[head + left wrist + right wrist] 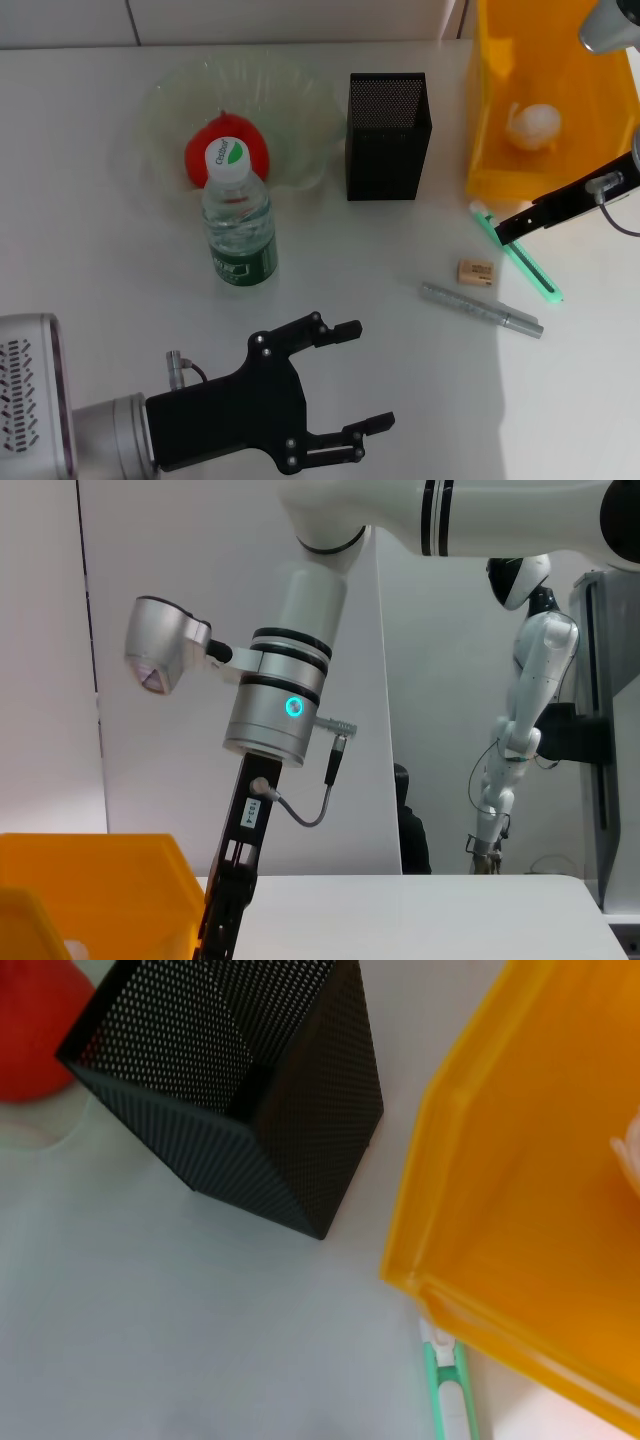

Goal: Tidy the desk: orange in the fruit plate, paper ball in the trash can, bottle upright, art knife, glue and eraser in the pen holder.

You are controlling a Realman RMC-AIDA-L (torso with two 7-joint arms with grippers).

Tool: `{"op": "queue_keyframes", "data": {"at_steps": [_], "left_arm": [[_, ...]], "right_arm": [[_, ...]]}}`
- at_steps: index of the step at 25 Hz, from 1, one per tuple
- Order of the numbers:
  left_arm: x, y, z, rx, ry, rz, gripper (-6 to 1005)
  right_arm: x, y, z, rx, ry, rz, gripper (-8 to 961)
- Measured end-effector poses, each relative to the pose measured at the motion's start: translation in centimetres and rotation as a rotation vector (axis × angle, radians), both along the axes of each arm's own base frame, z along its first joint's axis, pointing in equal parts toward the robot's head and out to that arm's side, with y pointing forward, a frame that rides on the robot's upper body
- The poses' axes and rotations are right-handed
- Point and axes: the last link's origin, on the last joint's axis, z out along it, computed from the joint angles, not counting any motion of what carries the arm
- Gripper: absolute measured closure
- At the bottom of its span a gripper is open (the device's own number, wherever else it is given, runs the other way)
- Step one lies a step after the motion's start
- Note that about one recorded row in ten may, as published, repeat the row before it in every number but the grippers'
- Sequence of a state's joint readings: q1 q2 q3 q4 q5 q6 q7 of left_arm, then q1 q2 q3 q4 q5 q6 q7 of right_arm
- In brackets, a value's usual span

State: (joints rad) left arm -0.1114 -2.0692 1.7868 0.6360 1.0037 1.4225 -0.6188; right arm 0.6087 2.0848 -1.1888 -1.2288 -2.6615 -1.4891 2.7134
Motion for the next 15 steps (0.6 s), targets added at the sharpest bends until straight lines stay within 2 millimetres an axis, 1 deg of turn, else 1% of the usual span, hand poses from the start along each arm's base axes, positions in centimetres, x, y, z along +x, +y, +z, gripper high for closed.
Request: {"op": "queue_keyframes", "data": {"at_steps": [7,15], "left_arm": [[0.1,-0.1,0.2,-0.005,-0.011,-0.009,187],[-0.1,-0.4,0.1,-0.016,-0.013,-0.004,186]], "right_arm": [[0.1,0.7,-1.3,-0.009,0.001,-0.01,137],[0.1,1.4,-2.0,-0.007,-0.019,-0.018,165]]}}
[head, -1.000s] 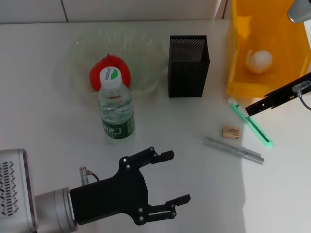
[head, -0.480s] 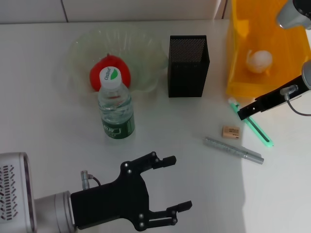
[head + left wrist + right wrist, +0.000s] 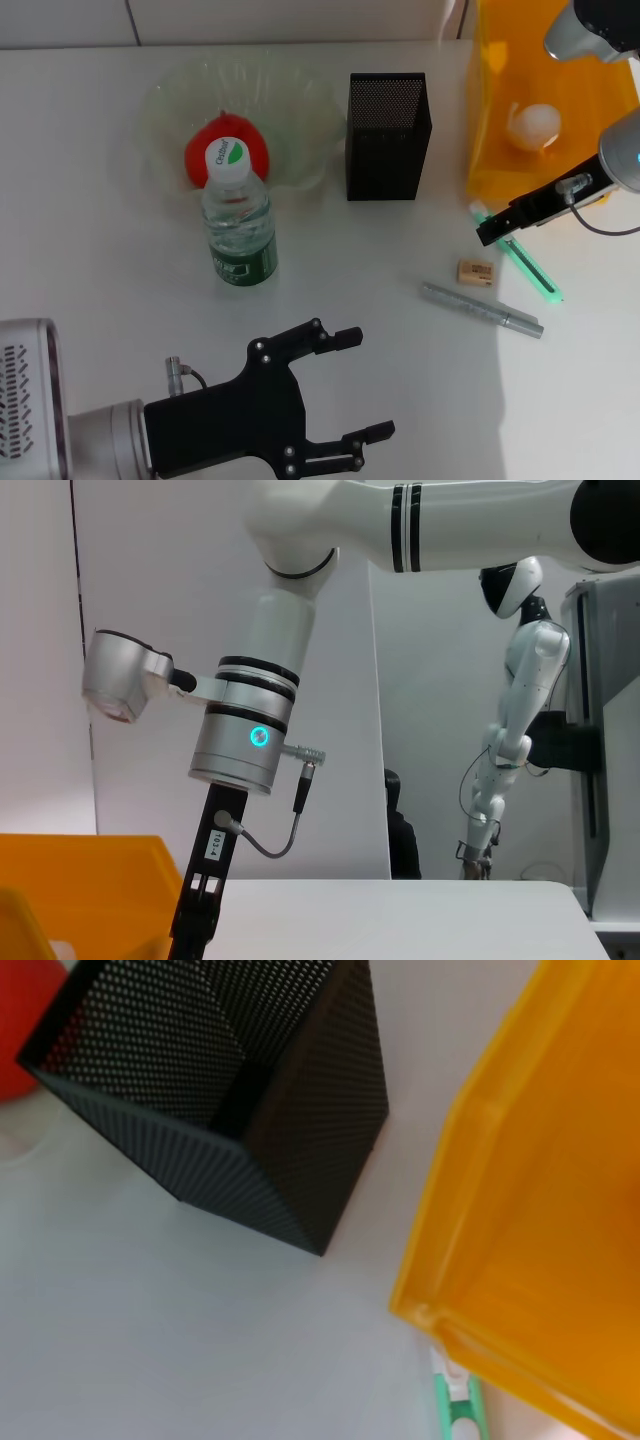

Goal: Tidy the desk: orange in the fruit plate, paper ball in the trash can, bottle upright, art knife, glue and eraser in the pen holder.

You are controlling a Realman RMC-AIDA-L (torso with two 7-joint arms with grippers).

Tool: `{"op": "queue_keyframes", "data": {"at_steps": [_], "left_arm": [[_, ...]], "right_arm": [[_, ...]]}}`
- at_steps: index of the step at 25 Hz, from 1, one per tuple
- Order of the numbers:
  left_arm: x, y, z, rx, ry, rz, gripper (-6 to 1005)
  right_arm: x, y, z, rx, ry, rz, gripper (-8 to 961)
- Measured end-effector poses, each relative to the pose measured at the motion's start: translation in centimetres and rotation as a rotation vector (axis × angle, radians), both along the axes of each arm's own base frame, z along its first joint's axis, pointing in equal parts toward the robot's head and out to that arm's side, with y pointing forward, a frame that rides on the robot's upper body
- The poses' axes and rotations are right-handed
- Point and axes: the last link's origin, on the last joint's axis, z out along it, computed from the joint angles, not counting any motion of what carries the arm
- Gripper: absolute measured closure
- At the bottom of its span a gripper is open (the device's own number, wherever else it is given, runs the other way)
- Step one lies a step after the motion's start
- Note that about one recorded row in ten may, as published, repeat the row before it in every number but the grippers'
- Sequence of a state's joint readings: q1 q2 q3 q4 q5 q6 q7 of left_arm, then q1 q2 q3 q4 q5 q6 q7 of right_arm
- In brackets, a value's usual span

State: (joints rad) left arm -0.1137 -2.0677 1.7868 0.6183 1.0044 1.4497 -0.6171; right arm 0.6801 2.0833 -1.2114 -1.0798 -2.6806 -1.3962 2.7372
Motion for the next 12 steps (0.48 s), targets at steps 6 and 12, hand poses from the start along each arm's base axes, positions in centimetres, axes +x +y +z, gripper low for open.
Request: {"op": "queue_keyframes", "data": {"at_steps": [6,12], "left_arm": [[-0.1,-0.2,0.1,-0.011,-0.011,0.002,186],[-0.3,-0.5,0.1,-0.01,-0.013,0.001,187]], "right_arm": [[0.3,0.2,-0.5,-0.005,-0.01,-0.007,187],[0.2,0.2,-1.2,-0.025,-0.029,0.008,208]]}}
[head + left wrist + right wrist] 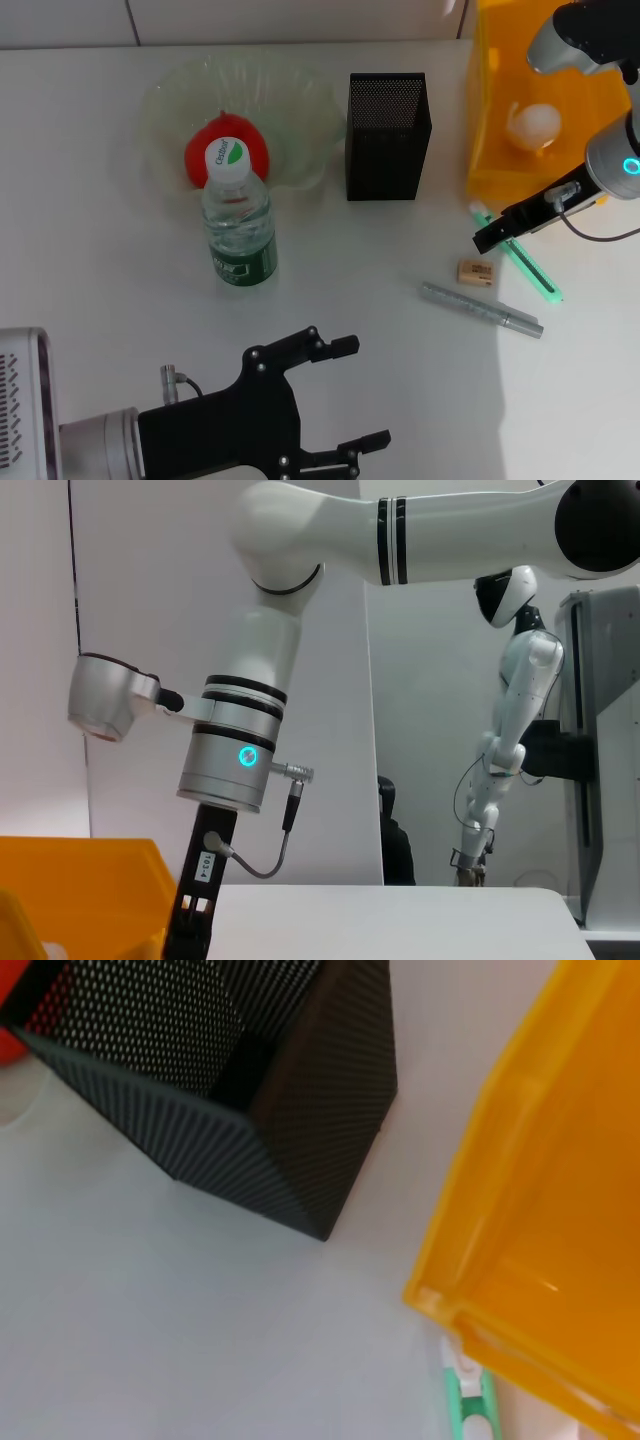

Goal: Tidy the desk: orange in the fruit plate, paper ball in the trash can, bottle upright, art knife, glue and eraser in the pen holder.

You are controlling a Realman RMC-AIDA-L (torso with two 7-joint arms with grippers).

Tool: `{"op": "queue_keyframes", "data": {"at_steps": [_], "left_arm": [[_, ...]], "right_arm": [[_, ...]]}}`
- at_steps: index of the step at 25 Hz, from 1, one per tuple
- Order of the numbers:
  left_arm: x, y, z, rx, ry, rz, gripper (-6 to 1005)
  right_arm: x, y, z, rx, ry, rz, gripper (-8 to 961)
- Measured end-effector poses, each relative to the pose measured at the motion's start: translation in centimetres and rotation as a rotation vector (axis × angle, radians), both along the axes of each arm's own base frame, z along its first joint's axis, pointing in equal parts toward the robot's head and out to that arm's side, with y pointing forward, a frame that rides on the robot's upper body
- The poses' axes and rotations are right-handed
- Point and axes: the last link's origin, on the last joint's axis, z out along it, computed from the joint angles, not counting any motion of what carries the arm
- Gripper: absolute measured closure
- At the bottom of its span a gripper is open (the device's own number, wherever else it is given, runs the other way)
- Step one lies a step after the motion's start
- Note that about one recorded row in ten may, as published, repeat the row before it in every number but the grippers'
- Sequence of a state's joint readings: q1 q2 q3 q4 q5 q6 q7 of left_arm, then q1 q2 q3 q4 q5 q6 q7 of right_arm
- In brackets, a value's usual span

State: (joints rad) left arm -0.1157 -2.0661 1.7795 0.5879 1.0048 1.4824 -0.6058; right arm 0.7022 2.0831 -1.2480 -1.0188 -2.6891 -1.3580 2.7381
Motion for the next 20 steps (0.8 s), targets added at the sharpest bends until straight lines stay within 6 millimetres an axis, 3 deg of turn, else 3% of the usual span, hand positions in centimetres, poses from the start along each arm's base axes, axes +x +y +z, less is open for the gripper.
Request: {"op": "queue_keyframes", "data": {"at_steps": [6,13,20], "left_arm": [[-0.08,-0.08,-0.02,-0.002,0.0,0.004,187],[-0.11,-0.1,-0.01,0.0,0.0,0.005,186],[-0.11,-0.05,0.02,0.002,0.0,0.005,187]], "right_arm": [[0.11,0.18,-0.18,0.006,0.0,-0.001,230],[0.02,0.23,-0.39,-0.005,-0.005,0.002,459],[0.08,0.32,-0.54,-0.007,-0.01,0.007,541]]}}
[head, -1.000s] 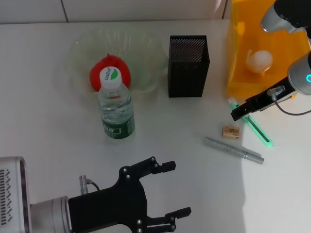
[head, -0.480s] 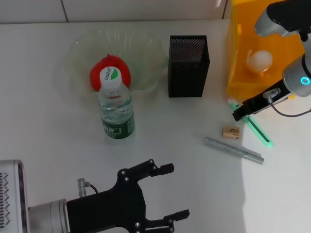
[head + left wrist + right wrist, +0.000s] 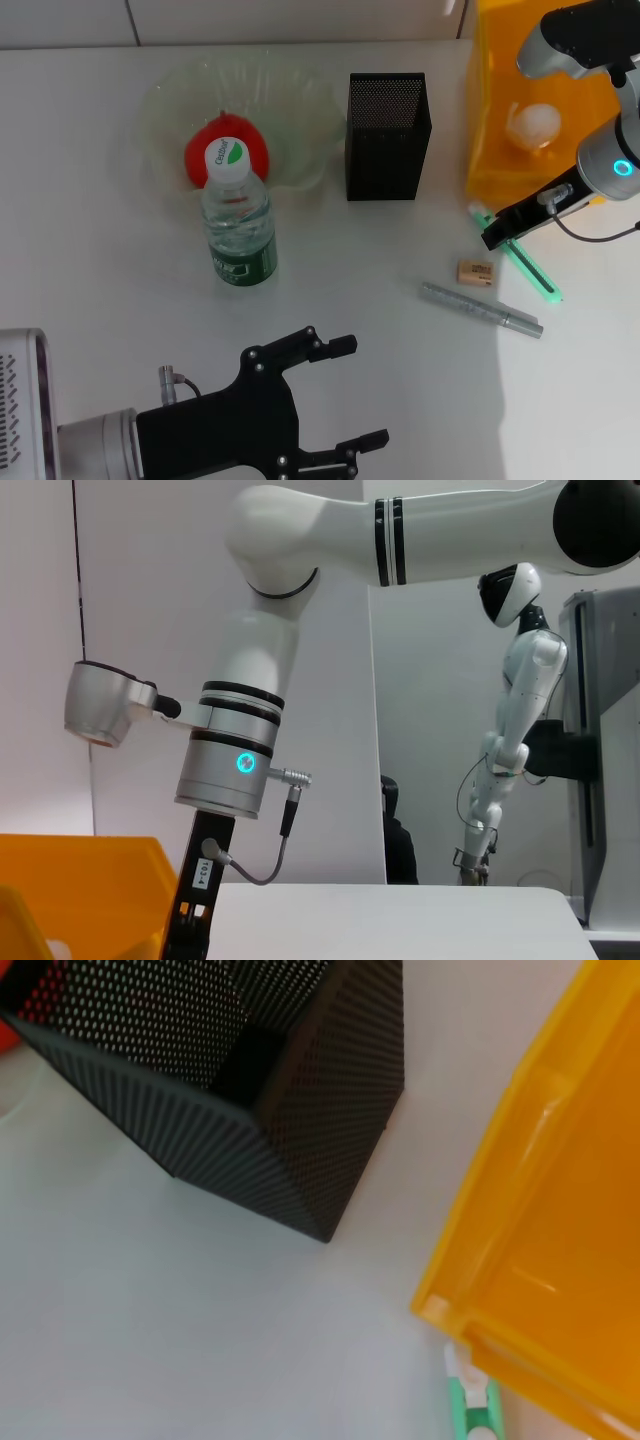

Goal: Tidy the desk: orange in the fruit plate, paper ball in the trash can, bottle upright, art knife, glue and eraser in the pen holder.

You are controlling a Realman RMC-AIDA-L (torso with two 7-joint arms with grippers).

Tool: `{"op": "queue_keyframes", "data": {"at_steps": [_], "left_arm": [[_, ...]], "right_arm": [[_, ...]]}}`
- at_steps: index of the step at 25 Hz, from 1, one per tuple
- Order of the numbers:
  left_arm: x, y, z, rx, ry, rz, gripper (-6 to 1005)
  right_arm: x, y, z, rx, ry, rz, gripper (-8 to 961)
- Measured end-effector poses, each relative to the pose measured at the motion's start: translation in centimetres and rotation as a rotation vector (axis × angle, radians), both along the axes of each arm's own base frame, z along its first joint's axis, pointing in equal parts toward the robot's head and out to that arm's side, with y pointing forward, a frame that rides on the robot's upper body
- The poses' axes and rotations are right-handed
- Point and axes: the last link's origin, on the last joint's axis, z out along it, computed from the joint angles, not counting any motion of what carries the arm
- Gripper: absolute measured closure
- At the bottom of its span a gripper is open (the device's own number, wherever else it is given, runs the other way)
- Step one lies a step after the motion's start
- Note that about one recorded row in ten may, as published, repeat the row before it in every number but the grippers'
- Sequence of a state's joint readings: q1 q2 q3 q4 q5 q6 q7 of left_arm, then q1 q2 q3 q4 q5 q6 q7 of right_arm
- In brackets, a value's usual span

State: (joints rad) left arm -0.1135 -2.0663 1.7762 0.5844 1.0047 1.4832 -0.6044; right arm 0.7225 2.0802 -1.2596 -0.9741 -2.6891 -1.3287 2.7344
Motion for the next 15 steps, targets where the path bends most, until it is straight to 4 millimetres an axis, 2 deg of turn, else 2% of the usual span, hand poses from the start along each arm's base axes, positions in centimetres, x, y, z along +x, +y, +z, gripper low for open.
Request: {"op": "queue_keyframes", "data": {"at_steps": [4,15], "left_arm": [[0.0,0.0,0.0,0.0,0.0,0.0,186],[0.08,-0.07,0.05,-0.003,-0.006,-0.005,187]], "right_arm": [[0.13,0.02,0.03,0.001,-0.008,0.001,592],[0.32,-0.01,-0.24,-0.009,-0.03,0.015,657]]}}
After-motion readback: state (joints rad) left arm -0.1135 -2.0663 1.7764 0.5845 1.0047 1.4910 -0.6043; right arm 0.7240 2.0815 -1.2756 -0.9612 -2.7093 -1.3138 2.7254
